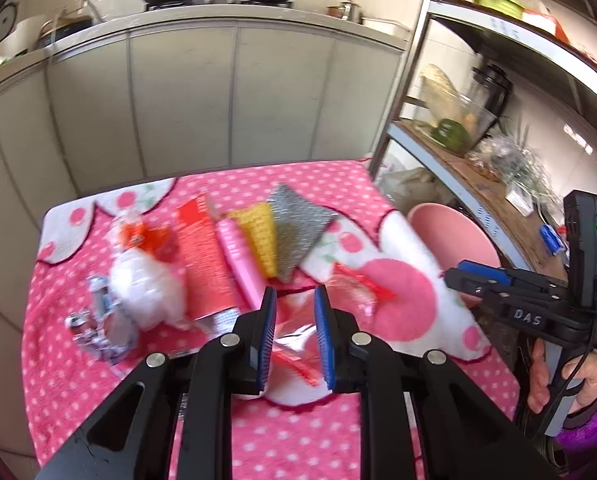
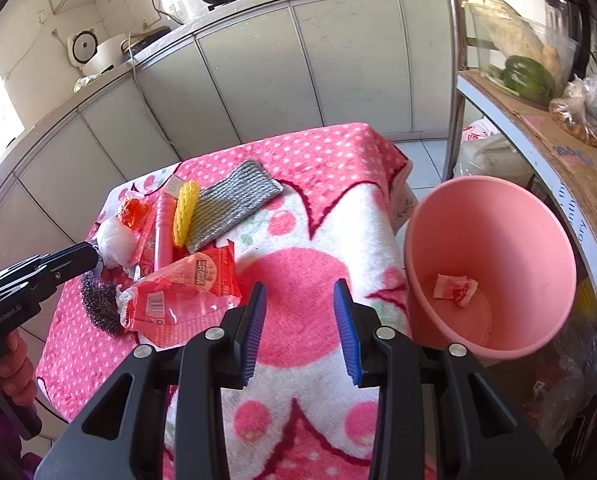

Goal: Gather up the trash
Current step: 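Move both tools back over the trash on the table, then grasp the crumpled white wrapper with the left tool while the right tool grasps the grey scrubber pad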

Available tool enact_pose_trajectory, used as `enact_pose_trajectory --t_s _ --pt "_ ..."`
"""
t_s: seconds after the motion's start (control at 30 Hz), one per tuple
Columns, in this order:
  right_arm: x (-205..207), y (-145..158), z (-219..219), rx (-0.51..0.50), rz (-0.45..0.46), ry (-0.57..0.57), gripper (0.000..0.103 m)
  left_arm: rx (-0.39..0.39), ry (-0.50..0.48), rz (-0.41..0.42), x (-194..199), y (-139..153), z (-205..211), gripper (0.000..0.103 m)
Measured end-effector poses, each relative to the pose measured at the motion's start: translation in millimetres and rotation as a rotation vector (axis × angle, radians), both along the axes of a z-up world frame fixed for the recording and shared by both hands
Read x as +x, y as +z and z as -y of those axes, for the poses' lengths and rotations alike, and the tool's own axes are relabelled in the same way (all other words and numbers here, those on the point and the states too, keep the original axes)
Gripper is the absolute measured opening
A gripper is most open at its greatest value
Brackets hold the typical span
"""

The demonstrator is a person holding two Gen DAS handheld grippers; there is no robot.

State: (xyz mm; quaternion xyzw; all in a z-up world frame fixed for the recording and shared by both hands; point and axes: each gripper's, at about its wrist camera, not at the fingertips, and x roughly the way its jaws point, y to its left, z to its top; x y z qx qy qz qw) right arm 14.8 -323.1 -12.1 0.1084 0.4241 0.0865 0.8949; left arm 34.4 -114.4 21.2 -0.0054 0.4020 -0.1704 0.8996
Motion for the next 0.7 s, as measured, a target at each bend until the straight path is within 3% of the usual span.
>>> enact_pose_trajectory --t_s 0.23,0.57,0.7 --pt "17.1 -1.8 -19.3 -0.009 -0.005 0.044 0.035 -0.004 0.126 -0.035 13.6 -11.5 -55.6 0.018" --pt "36.1 -1.1 -36.8 -0.002 -0.009 0.097 0.035 -0.022 0.238 -0.066 48.3 -27.0 -85.7 0.019" --pt "43.5 -2.1 -40.5 0.013 -0.016 0.108 0.035 -0.044 0.276 -0.094 63.9 -34.4 -93.5 0.023"
